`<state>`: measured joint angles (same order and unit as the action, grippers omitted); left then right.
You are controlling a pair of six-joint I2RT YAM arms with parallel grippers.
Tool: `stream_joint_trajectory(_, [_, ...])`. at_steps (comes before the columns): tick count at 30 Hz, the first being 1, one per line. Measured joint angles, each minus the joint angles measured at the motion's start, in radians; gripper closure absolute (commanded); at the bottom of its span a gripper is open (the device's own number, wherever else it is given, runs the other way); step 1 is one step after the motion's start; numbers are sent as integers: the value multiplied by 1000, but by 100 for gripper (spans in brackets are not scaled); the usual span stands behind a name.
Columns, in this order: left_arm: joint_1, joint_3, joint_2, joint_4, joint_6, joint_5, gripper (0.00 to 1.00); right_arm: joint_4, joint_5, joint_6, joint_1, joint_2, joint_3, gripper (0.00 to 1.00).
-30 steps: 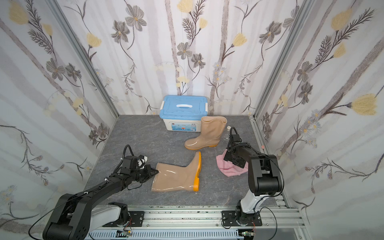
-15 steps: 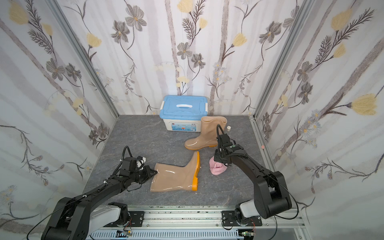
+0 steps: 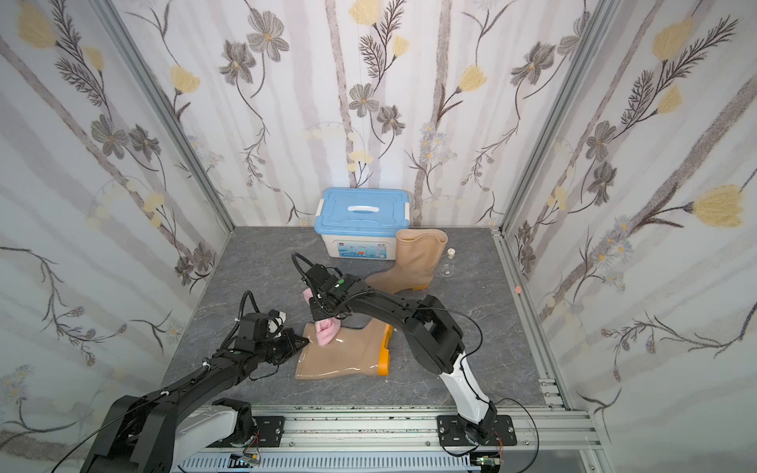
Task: Wipe the rubber boots with a cloth
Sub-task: Wipe the dirt off the rubber boot.
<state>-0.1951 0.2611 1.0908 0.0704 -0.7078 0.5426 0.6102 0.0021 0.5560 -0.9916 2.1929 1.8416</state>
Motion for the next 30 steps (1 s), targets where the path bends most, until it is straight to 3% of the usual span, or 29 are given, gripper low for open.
stream_joint_trajectory(4, [0,-2,-10,-4,0,-1,100,52,-62,0,-17,106,92,100])
stream_joint_trajectory(9, [0,-3,-13,-8,0,-3,100,120,-28,0,-10,18,-31,100])
stream_joint_trajectory(18, [0,-3,-2,-3,0,-7,100,403,365,-26,29,-208,-262,100])
stream_joint_trajectory(24, [-3,-2,2,14,1,22,100,468,488,-27,42,-322,-329,100])
stream_joint_trajectory(27, [-1,-2,6,3,0,-9,100,431,452,-52,6,-324,-305,100])
stream_joint_trajectory(30, [-1,-2,6,1,0,-16,100,275,278,-49,-19,-258,-270,100])
